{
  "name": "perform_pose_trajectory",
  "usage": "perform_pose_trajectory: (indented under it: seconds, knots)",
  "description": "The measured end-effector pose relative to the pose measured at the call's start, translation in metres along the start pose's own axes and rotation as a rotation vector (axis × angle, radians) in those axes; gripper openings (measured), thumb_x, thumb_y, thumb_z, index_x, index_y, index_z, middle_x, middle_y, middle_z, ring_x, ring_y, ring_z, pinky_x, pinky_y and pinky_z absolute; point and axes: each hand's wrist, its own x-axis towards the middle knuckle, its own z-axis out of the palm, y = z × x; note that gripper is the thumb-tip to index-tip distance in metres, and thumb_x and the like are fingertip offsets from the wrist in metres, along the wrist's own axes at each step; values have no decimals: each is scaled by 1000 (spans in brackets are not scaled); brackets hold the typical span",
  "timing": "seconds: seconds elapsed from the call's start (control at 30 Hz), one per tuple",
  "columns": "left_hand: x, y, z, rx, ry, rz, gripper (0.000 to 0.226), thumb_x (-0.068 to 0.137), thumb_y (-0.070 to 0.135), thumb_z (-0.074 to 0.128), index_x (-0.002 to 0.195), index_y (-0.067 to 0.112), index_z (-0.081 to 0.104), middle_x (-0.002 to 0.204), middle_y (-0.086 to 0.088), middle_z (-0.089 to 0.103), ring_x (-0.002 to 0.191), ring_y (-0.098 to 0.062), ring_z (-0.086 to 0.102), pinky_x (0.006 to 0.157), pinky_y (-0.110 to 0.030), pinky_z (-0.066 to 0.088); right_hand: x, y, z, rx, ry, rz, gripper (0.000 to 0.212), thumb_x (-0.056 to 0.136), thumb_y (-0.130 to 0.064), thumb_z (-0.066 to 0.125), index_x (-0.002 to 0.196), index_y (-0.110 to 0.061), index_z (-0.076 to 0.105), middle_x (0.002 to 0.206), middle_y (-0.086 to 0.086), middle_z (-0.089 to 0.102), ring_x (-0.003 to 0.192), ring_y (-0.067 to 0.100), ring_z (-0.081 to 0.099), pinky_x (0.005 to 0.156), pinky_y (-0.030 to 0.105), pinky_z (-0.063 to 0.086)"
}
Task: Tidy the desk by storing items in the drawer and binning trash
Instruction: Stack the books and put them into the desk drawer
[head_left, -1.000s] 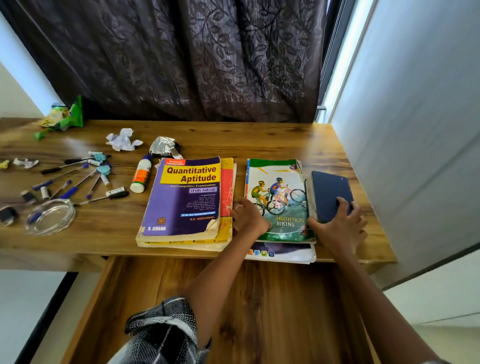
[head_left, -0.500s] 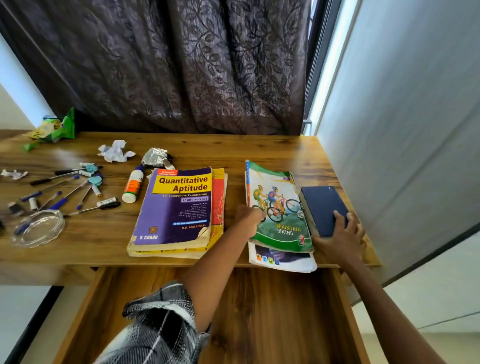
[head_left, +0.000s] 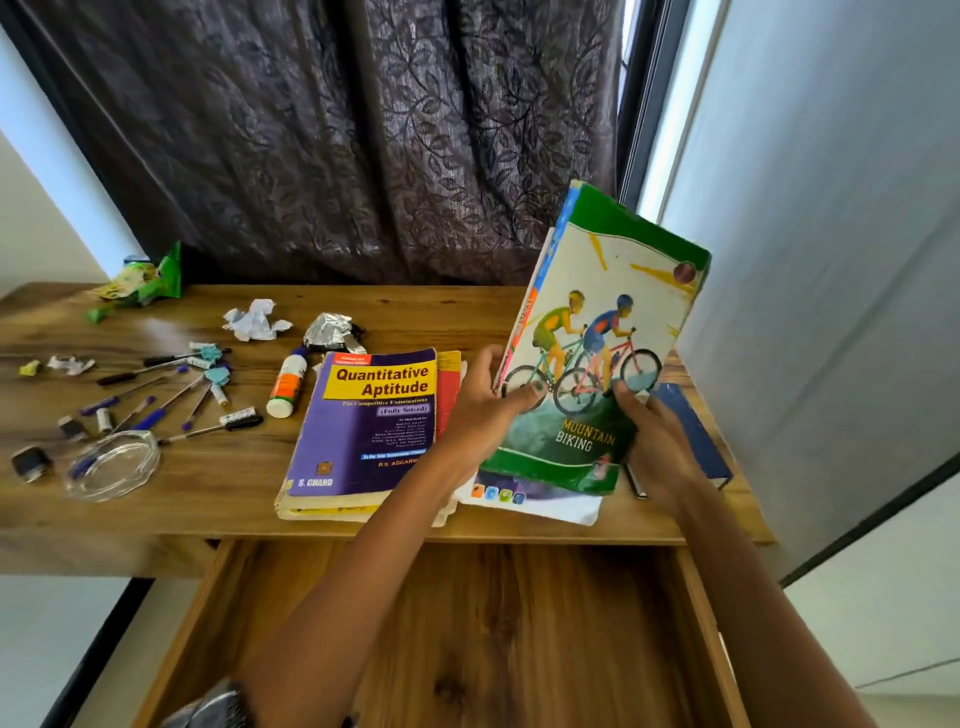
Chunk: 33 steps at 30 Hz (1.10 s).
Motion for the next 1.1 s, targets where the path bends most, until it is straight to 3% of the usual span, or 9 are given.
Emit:
perform_pose_trajectory:
  seconds: [0.1,0.17,0.27,0.43,0.53,0.6,0.7,0.97,1.1]
  knots:
    - [-24,-6,-13,-22,-59,-4,45,84,7,67,121,22,46,113,2,64,100,-9,65,75,-20,55,-24,-7,0,-40,-50,-53,38,75,-22,67,112,-12,60,108,5,71,103,23,66,86,39,54]
    - [-42,-20,-20,1,-58,-30,55,82,1,67,125,28,45,118,4,63,107,-7,62,86,-28,54,-47,-3,-2,-96,-91,-70,38,74,-15,66,111,-11,59,106,5,71,99,22,67,81,35,57]
    - [-75,-45,-29,75,-42,-89,67,78,0,71,129,34,45,126,6,61,117,-12,58,98,-42,48,-80,19,-14,-164,-126,-41,42,77,-10,66,117,-7,53,109,10,70,99,26,68,82,41,57]
    - [-126,-86,-28,123,-17,-244,50,75,-9,70,106,27,56,109,9,69,105,-12,65,87,-28,52,-128,65,-32,-242,-106,48,34,80,5,62,111,-5,54,103,13,71,94,30,69,71,33,59]
    - [-143,-98,-21,190,36,-322,39,75,-8,71,91,25,57,95,8,69,76,9,66,64,-7,48,-145,87,-37,-252,-123,84,51,70,-14,78,115,-4,55,104,12,71,96,30,69,76,37,58]
    - [-149,-106,-20,217,76,-347,36,74,-10,71,90,20,58,87,8,68,65,13,62,56,-2,43,-153,91,-39,-290,-139,72,55,65,-27,82,112,-12,59,106,7,72,100,26,67,84,38,56]
    - [-153,-112,-22,217,90,-375,39,75,-4,73,105,14,57,98,3,68,80,2,62,58,-3,45,-159,90,-40,-316,-163,75,38,78,-4,66,111,-21,57,107,-7,71,104,16,65,84,28,55]
    - [-160,-116,-19,102,79,-332,54,72,5,77,116,19,50,106,0,67,100,-13,65,75,-22,56,-160,86,-33,-417,-200,-44,75,63,-47,78,122,-9,52,113,-3,68,106,14,64,80,26,56]
    - [-162,-124,-19,63,88,-295,49,81,9,69,122,20,47,112,0,66,100,-11,66,74,-21,55,-158,103,-41,-448,-142,10,53,80,-25,69,127,-15,49,121,0,63,112,17,61,84,32,56]
